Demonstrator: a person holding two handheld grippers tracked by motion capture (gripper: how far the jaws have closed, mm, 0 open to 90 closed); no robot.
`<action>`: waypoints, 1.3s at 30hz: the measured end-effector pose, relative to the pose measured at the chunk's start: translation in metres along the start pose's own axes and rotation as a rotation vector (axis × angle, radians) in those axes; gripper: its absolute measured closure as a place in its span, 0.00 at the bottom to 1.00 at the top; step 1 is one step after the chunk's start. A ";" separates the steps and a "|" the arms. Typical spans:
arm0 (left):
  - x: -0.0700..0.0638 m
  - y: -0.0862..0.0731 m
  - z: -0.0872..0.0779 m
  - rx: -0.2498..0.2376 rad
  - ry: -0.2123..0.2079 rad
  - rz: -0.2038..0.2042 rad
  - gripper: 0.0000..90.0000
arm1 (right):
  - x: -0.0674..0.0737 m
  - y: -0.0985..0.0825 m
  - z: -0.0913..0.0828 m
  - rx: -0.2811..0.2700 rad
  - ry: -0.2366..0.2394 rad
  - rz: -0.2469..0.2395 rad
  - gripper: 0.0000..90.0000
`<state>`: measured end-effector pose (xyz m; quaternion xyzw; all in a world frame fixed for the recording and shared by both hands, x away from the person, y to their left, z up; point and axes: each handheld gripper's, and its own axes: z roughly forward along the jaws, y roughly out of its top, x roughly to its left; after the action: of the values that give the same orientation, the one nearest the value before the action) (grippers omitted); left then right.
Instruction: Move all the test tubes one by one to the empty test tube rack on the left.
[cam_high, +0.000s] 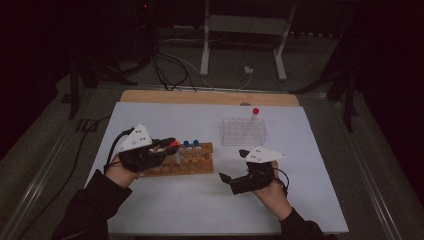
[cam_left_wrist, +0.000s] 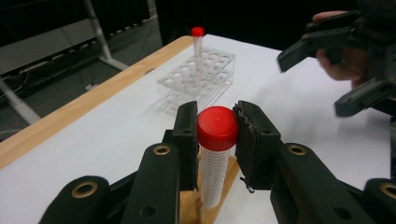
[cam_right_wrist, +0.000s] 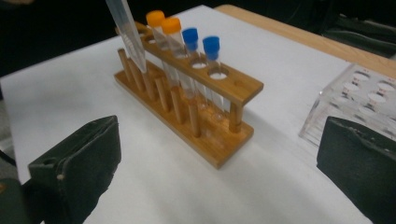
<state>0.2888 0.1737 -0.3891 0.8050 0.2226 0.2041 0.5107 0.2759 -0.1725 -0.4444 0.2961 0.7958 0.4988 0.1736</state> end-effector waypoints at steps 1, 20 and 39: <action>0.002 -0.001 -0.003 0.000 0.008 -0.003 0.80 | 0.000 0.000 0.000 -0.004 -0.001 -0.005 0.00; 0.043 -0.020 -0.013 -0.018 0.162 -0.064 0.80 | -0.002 0.000 -0.002 -0.010 -0.014 -0.011 0.00; 0.047 -0.060 0.018 0.055 0.135 -0.123 0.80 | -0.004 -0.001 -0.003 -0.011 -0.010 -0.002 0.00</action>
<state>0.3284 0.2100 -0.4464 0.7880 0.3110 0.2198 0.4838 0.2771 -0.1776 -0.4436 0.2970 0.7926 0.5012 0.1798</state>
